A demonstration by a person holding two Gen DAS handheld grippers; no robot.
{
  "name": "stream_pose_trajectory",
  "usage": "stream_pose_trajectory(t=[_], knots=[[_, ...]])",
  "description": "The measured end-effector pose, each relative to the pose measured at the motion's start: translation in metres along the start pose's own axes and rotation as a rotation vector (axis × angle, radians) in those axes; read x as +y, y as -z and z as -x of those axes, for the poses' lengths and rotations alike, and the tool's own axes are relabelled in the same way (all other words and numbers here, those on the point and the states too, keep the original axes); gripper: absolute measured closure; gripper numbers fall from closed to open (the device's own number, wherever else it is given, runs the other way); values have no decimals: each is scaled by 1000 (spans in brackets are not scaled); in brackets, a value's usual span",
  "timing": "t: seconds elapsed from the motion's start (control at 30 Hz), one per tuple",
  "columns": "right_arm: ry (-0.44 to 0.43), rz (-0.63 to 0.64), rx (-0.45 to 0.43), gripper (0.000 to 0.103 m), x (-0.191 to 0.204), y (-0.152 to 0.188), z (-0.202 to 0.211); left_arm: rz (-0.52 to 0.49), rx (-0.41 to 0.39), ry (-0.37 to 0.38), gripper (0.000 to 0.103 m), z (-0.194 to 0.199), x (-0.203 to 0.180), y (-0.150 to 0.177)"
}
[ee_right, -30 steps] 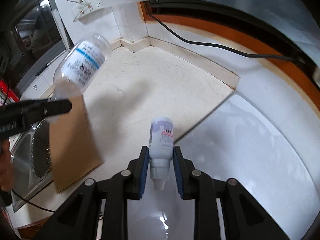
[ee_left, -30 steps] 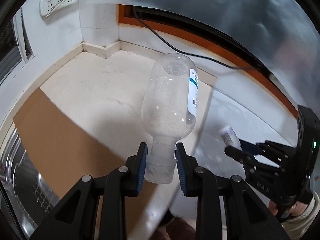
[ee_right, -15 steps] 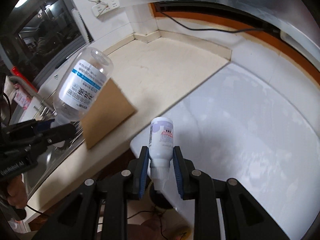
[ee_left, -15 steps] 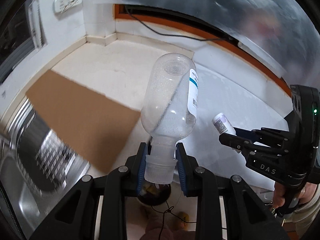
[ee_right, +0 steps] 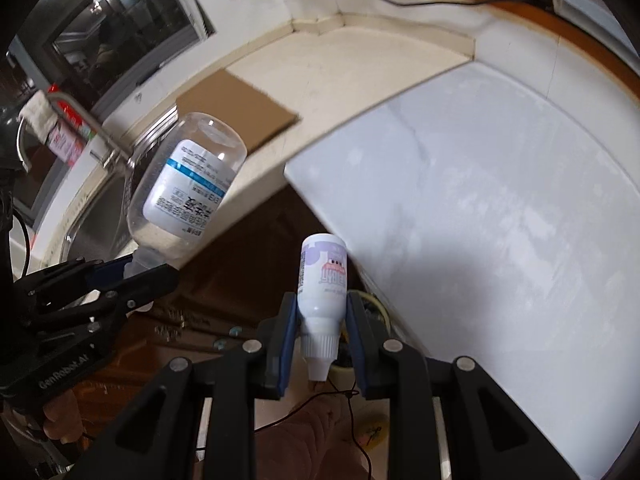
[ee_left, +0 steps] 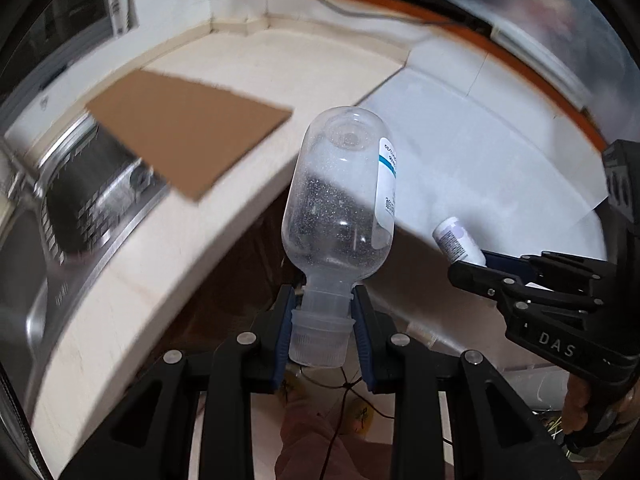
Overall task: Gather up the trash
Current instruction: 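Lift both bottles and carry them down to the trash bin, then open both tools over the trash bin to drop both bottles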
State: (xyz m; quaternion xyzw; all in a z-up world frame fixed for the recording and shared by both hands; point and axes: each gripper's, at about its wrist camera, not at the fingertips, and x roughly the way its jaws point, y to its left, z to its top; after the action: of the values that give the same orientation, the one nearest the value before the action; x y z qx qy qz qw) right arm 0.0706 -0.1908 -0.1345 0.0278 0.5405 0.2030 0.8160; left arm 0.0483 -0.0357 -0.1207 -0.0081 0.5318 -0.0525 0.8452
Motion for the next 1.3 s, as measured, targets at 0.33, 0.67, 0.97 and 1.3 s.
stream_pose_trajectory(t=[0.33,0.67,0.97,1.3], knots=[[24,51,115,79,10,58,-74,65,138,-45,76,-62,15,76],[57,-28,227,79,-6,102,-188,28,271,-59,76,-177,34,127],[74,-134,254,79,-33,122,-301,-12,348,-51,76,-308,58,152],[68,-190,312,78,-68,146,-415,-53,421,-74,76,-416,67,179]])
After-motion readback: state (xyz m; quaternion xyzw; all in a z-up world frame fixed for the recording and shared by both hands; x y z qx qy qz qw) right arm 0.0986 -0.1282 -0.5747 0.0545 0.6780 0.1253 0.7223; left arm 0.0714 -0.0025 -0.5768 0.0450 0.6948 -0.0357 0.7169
